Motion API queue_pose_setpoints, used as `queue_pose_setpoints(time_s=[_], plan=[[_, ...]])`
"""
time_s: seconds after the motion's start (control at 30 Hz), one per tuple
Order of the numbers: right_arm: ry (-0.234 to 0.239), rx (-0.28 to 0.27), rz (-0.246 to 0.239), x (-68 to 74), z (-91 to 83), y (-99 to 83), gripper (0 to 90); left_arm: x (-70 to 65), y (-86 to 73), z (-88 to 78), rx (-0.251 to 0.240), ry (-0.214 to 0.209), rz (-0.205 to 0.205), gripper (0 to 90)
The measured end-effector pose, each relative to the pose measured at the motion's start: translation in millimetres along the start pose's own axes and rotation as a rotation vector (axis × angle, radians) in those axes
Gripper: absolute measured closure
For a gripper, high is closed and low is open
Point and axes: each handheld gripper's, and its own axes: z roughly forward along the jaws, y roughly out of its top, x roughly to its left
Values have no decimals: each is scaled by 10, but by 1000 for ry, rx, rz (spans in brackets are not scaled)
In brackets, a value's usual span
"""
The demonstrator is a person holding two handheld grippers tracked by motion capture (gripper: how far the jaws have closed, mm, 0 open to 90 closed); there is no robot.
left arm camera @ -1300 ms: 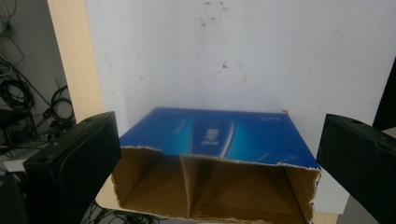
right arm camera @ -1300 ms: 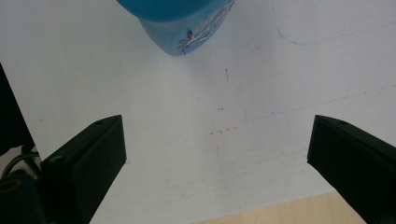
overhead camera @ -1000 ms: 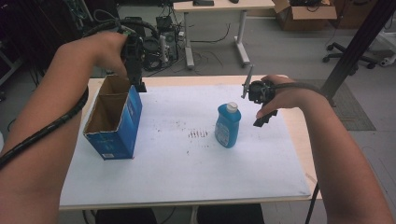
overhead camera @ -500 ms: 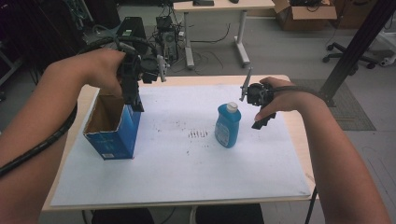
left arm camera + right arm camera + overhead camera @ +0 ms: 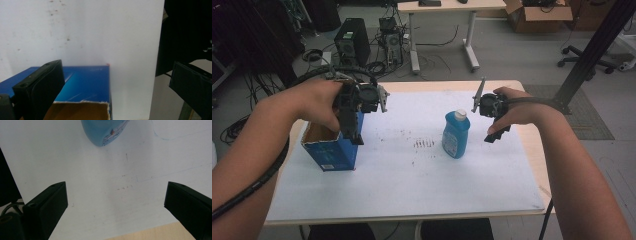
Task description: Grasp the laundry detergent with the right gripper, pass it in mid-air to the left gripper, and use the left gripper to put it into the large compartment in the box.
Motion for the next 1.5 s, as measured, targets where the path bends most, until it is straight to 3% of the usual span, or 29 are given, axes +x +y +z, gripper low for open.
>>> queue_pose_setpoints(time_s=[0.27, 0.47, 0.97, 1.5], plan=[[-3, -25, 6, 40, 0, 17, 48, -50, -59, 267, -38, -44, -2, 2], [1, -34, 10, 70, 49, 35, 47, -87, -75, 368, -28, -54, 7, 2], [2, -52, 27, 173, 167, -21, 43, -114, -36, 403, 0, -36, 26, 2], [8, -77, 51, 272, 216, -81, 45, -214, 8, 387, -10, -30, 49, 2]])
